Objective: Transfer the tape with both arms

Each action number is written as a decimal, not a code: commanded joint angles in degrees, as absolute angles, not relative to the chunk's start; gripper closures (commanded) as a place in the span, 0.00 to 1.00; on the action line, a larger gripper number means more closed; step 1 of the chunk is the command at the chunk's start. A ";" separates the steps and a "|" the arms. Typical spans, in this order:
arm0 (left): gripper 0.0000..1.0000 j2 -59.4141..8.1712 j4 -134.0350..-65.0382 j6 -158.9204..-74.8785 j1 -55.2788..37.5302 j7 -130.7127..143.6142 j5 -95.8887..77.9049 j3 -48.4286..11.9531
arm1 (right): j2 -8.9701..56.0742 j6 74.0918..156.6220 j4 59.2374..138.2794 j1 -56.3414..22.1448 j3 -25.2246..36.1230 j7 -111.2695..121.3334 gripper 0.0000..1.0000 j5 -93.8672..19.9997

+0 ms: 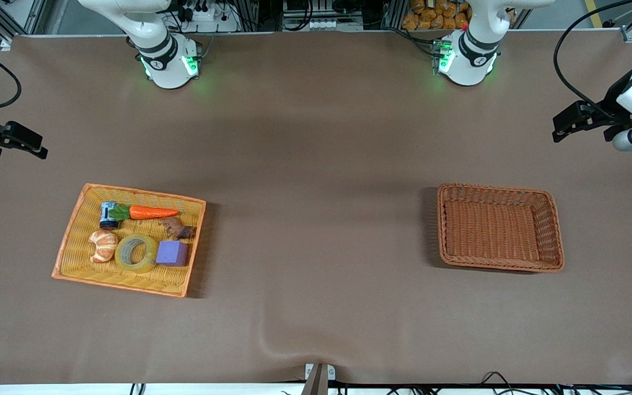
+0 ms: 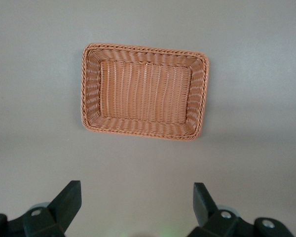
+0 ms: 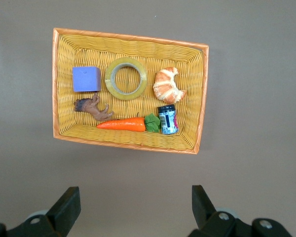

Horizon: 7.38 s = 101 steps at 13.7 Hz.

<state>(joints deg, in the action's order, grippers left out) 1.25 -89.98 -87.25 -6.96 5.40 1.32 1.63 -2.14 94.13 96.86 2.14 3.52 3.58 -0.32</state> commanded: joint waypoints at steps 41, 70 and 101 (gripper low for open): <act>0.00 0.26 -89.30 -85.25 -7.82 4.39 1.58 1.41 | 34.20 136.96 100.91 -4.04 2.72 35.68 1.00 -5.62; 0.00 -0.88 -89.12 -85.25 -7.82 4.39 1.58 1.41 | 50.46 131.24 69.61 -43.34 1.14 -31.82 0.00 -5.45; 0.00 -42.01 -81.83 -126.11 -38.06 42.63 -2.72 -2.72 | 4.49 96.61 90.09 0.70 2.72 2.28 0.00 0.26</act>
<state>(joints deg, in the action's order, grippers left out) -40.16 -83.66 -124.17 -36.55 42.81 -2.11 -3.52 6.25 98.40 88.54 -0.77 3.49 0.25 -0.18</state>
